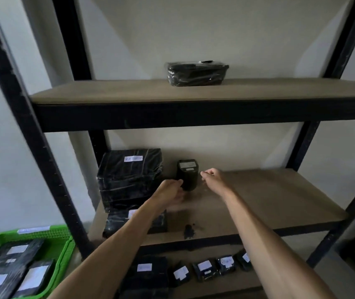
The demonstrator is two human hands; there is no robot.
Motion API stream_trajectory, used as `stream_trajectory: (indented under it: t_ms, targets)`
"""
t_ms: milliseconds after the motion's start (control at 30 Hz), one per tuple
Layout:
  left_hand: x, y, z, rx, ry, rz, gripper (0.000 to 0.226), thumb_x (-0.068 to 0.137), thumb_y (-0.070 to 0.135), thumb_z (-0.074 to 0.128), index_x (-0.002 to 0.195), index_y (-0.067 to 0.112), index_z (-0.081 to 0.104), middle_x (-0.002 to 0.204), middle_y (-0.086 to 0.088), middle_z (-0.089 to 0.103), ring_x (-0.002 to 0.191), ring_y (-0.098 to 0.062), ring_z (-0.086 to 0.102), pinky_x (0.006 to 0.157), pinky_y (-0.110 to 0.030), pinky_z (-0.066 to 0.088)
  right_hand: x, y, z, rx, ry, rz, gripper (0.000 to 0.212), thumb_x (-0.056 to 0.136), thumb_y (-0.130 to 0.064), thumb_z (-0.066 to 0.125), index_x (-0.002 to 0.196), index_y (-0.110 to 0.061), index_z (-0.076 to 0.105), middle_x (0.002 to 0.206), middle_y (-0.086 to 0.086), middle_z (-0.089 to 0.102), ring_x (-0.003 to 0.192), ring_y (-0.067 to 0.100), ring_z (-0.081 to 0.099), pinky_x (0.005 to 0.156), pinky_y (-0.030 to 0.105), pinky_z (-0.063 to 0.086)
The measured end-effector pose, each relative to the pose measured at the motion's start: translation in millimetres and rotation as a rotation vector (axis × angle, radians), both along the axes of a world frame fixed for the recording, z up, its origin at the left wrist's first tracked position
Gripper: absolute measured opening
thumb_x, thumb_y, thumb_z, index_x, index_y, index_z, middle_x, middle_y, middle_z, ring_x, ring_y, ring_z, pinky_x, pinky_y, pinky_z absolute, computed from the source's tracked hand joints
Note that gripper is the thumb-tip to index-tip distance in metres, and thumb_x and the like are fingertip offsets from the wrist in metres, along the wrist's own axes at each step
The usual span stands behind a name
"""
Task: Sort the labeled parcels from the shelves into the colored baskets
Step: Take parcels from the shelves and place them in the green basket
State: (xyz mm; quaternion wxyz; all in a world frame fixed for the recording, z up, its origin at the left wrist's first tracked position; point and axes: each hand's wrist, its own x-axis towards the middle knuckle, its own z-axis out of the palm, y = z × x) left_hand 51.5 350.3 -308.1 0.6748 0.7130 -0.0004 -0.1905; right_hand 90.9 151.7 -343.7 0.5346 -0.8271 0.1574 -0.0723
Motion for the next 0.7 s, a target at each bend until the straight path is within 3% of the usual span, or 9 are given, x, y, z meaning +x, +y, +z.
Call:
stream_trajectory:
  t_ms: [67, 133, 233, 300, 400, 500, 567, 633, 700]
  targets:
    - [16, -22, -4, 0.016, 0.011, 0.027, 0.038, 0.104, 0.025, 0.050, 0.131, 0.000, 0.052, 0.119, -0.017, 0.057, 0.092, -0.021, 0.062, 0.092, -0.039, 0.054, 22, -12, -5, 0.052, 0.058, -0.002, 0.033, 0.075, -0.048, 0.064, 0.075, -0.020, 0.048, 0.084, 0.012, 0.061, 0.080, 0.029, 0.062, 0.085, 0.055, 0.057]
    - [31, -39, -8, 0.070, 0.034, 0.058, 0.049, 0.103, 0.030, 0.049, 0.142, -0.001, 0.044, 0.134, -0.023, 0.054, 0.112, -0.031, 0.059, 0.101, -0.045, 0.049, 31, -16, 1, 0.047, 0.109, 0.022, 0.025, 0.093, -0.036, 0.064, 0.100, -0.013, 0.057, 0.107, 0.019, 0.063, 0.102, 0.035, 0.065, 0.093, 0.048, 0.054]
    - [51, -56, -10, 0.119, 0.029, 0.096, 0.051, 0.105, 0.035, 0.044, 0.144, 0.003, 0.043, 0.149, -0.022, 0.046, 0.134, -0.039, 0.049, 0.105, -0.044, 0.047, 46, -23, 9, 0.087, 0.190, 0.067, 0.056, 0.100, -0.037, 0.055, 0.145, -0.004, 0.043, 0.145, 0.018, 0.050, 0.128, 0.036, 0.055, 0.106, 0.046, 0.047]
    - [62, -62, -10, 0.158, 0.032, 0.113, 0.051, 0.106, 0.035, 0.040, 0.145, 0.002, 0.043, 0.149, -0.021, 0.046, 0.136, -0.038, 0.047, 0.105, -0.041, 0.045, 49, -22, 17, 0.098, 0.212, 0.117, 0.060, 0.104, -0.040, 0.048, 0.151, -0.005, 0.035, 0.154, 0.016, 0.042, 0.136, 0.034, 0.048, 0.113, 0.044, 0.040]
    - [79, -70, -16, 0.175, 0.029, 0.176, 0.048, 0.108, 0.032, 0.038, 0.147, 0.004, 0.042, 0.148, -0.020, 0.047, 0.136, -0.036, 0.047, 0.111, -0.043, 0.042, 53, -18, 21, 0.131, 0.215, 0.217, 0.056, 0.109, -0.032, 0.040, 0.157, -0.007, 0.025, 0.162, 0.010, 0.031, 0.148, 0.027, 0.032, 0.118, 0.031, 0.027]
    - [88, -77, -20, 0.130, 0.015, 0.256, 0.042, 0.108, 0.021, 0.039, 0.148, 0.008, 0.041, 0.145, -0.017, 0.050, 0.133, -0.033, 0.050, 0.113, -0.044, 0.040, 55, -15, 18, 0.150, 0.207, 0.314, 0.054, 0.109, -0.029, 0.038, 0.159, -0.013, 0.022, 0.164, 0.004, 0.028, 0.150, 0.024, 0.028, 0.120, 0.033, 0.024]
    - [87, -77, -22, 0.071, 0.023, 0.286, 0.041, 0.107, 0.014, 0.041, 0.147, 0.009, 0.043, 0.139, -0.013, 0.053, 0.131, -0.033, 0.051, 0.108, -0.040, 0.044, 55, -16, 12, 0.162, 0.188, 0.325, 0.052, 0.107, -0.030, 0.045, 0.157, -0.020, 0.029, 0.158, 0.002, 0.038, 0.142, 0.025, 0.040, 0.116, 0.037, 0.036]
    - [86, -74, -27, 0.046, 0.038, 0.292, 0.040, 0.106, 0.014, 0.044, 0.146, 0.013, 0.047, 0.134, -0.011, 0.058, 0.119, -0.031, 0.058, 0.086, -0.036, 0.052, 51, -20, 11, 0.229, 0.169, 0.311, 0.048, 0.105, -0.026, 0.051, 0.151, -0.026, 0.037, 0.141, -0.001, 0.047, 0.121, 0.023, 0.052, 0.100, 0.042, 0.053]
    - [83, -69, -31, 0.071, 0.007, 0.249, 0.042, 0.104, 0.012, 0.047, 0.146, 0.018, 0.048, 0.128, -0.012, 0.061, 0.107, -0.025, 0.059, 0.070, -0.028, 0.051, 47, -24, 10, 0.274, 0.149, 0.302, 0.044, 0.102, -0.018, 0.055, 0.143, -0.027, 0.044, 0.132, 0.003, 0.050, 0.111, 0.021, 0.054, 0.091, 0.040, 0.058]
